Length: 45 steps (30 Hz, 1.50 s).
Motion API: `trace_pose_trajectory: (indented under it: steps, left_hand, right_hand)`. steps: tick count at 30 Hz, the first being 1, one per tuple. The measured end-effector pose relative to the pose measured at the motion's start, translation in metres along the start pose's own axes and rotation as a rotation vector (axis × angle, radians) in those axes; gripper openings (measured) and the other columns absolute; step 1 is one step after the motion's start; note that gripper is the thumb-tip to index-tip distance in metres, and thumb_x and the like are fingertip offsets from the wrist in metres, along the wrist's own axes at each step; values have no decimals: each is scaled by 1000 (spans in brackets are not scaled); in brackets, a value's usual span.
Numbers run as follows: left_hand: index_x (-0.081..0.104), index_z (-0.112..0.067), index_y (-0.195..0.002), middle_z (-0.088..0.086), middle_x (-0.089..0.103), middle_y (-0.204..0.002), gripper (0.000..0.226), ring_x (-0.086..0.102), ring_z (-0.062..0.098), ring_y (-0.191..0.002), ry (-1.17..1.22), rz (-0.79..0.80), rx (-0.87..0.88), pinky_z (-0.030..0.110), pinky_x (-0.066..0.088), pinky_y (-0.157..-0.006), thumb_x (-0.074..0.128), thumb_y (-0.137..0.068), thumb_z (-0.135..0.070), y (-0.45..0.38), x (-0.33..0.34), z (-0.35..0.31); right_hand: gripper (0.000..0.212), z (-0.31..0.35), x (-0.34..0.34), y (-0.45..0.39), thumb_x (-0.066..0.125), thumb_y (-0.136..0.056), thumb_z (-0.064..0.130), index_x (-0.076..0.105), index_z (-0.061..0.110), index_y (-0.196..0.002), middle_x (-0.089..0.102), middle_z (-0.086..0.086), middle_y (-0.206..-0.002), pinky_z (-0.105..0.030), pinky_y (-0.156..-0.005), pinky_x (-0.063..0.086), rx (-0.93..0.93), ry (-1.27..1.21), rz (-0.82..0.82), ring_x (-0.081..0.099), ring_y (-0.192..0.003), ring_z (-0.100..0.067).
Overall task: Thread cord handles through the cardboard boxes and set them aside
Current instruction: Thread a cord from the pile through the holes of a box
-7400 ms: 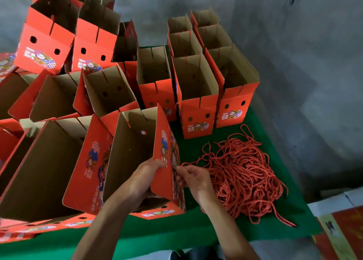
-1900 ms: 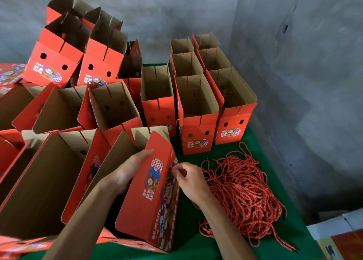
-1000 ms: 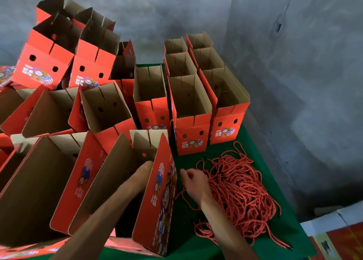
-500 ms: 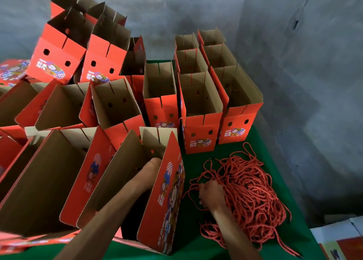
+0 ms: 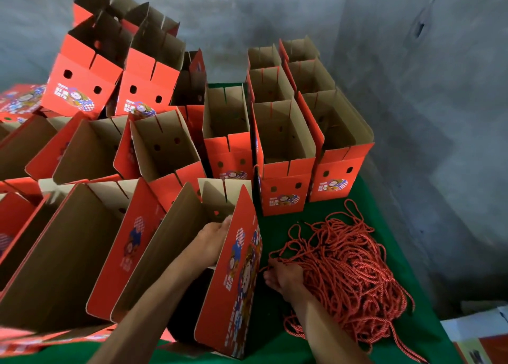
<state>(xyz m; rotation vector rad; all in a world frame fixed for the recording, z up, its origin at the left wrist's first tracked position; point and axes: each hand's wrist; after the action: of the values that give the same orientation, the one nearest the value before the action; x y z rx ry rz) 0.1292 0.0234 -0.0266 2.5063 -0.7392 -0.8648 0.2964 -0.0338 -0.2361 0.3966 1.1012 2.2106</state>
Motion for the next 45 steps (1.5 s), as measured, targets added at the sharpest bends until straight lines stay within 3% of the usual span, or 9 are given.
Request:
trace_pose_trajectory:
  steps: [3, 6, 9, 13, 18, 28, 35, 39, 45]
  left_hand:
    - [66, -32, -104, -1, 77, -99, 67, 75, 14, -88, 162, 8, -46, 29, 56, -64, 22, -92, -81, 18, -2, -8]
    - [65, -38, -115, -5, 77, -106, 74, 76, 11, -91, 145, 139, -10, 26, 60, -61, 35, -79, -95, 36, -3, -7]
    - [59, -31, -127, -3, 75, -114, 54, 76, 16, -98, 35, 302, -59, 36, 65, -76, 64, -86, -65, 42, 4, 2]
    - [57, -15, -126, 6, 76, -111, 30, 76, 24, -97, -48, 291, -122, 46, 62, -88, 57, -100, -30, 43, 5, 6]
    - [63, -14, -120, 3, 79, -102, 27, 77, 22, -93, -99, 257, -111, 46, 62, -89, 49, -105, -31, 46, -5, 3]
    - [51, -12, -131, 11, 73, -111, 30, 76, 27, -92, -94, 125, -191, 40, 65, -69, 48, -107, -29, 35, -13, 19]
    - [54, -21, -128, 8, 78, -105, 31, 75, 28, -98, 41, 129, -232, 43, 59, -83, 56, -98, -24, 32, -32, 40]
    - [55, -20, -129, 11, 78, -108, 36, 75, 33, -102, 178, 190, -240, 50, 56, -95, 61, -94, -28, 35, -44, 50]
    - [56, -15, -134, 19, 73, -119, 62, 71, 38, -109, 365, 226, -190, 52, 54, -96, 68, -78, -38, 37, -55, 63]
  right_hand:
    - [24, 0, 0, -3, 69, -95, 7, 68, -6, -75, 69, -15, -59, -28, -46, 56, 20, -9, -13, 61, -43, -19]
    - [24, -1, -5, -2, 69, -92, 5, 63, 2, -69, 61, -9, -53, -23, -42, 46, 9, -34, 16, 53, -39, -16]
    - [24, -1, -10, 2, 71, -90, 9, 58, 6, -70, 52, -5, -53, -24, -44, 42, -34, -104, 57, 46, -42, -16]
    - [23, 10, -21, 7, 64, -102, 21, 70, -1, -97, 68, -8, -78, -31, -64, 56, -115, -292, 113, 62, -69, -19]
    - [14, 37, -52, 5, 54, -106, 9, 65, 2, -100, 69, -14, -106, -40, -96, 55, -188, -470, 148, 69, -96, -23]
    - [20, 60, -107, -4, 58, -104, 11, 62, 6, -85, 58, -2, -67, -31, -69, 55, -62, -764, -26, 59, -62, -15]
    - [15, 65, -114, -8, 61, -103, 13, 64, 10, -89, 48, 5, -57, -25, -50, 43, -124, -694, -72, 42, -41, -8]
    - [13, 68, -115, -2, 70, -98, 18, 69, 6, -101, 50, 3, -72, -19, -45, 35, -211, -621, -82, 41, -53, -8]
    - [15, 60, -81, 43, 77, -90, 16, 75, 2, -95, 67, -5, -80, -22, -52, 42, -453, -249, 233, 48, -57, -8]
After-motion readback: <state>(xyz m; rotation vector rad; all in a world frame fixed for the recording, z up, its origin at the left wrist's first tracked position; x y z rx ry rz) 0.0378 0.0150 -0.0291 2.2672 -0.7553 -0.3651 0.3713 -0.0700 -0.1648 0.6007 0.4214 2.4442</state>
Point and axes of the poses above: each hand's wrist, its own y-axis away from the middle knuckle, its own x-axis out of the palm, z = x × y
